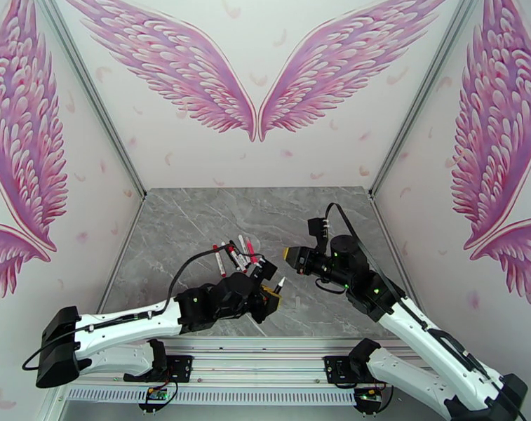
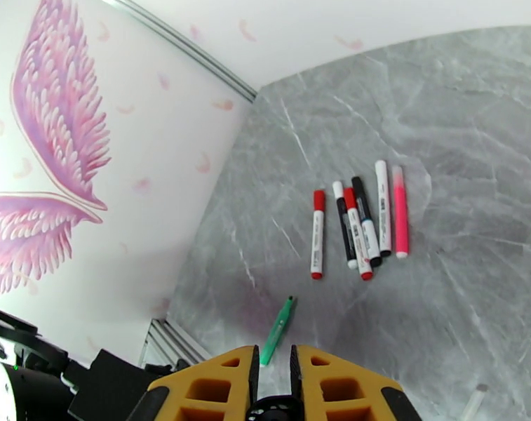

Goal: Open the pen caps

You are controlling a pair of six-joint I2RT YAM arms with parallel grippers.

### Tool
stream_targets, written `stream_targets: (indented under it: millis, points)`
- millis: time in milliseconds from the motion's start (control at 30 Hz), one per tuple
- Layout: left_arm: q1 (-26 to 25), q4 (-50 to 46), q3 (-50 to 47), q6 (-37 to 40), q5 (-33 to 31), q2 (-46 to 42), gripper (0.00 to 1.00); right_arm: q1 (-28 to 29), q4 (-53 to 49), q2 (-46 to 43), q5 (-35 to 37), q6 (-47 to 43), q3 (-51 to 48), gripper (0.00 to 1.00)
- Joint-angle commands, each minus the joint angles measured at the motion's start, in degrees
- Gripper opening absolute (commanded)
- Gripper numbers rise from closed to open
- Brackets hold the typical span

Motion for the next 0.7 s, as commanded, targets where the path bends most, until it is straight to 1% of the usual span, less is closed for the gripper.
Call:
stream_targets:
  millis: [0, 133, 300, 467, 667]
  points:
    - [0.8, -0.2, -0.6, 1.1, 3.6, -3.7, 0.0, -0.3, 2.6, -0.1, -0.9, -1.7, 1.0, 0.11]
    - [1.7, 1.1, -2.0, 0.9, 1.9, -5.1, 0.0, -0.2, 1.1, 0.0, -0.3, -2.2, 1.1, 0.12]
    - [1.9, 3.1, -3.0, 0.0, -0.4, -5.4, 0.0, -0.1, -4.1, -1.6, 1.1, -3.5, -0.2, 0.14]
    - [2.7, 5.9, -5.2, -1.4, -2.7, -7.8, 0.0, 0.0, -19.5, -1.2, 7.4, -6.0, 0.1, 0.15]
    - [2.9, 5.1, -4.9, -1.3, -3.8, -8.8, 0.0, 0.0, -28.6, -1.9, 12.1, -7.8, -3.6, 0.16]
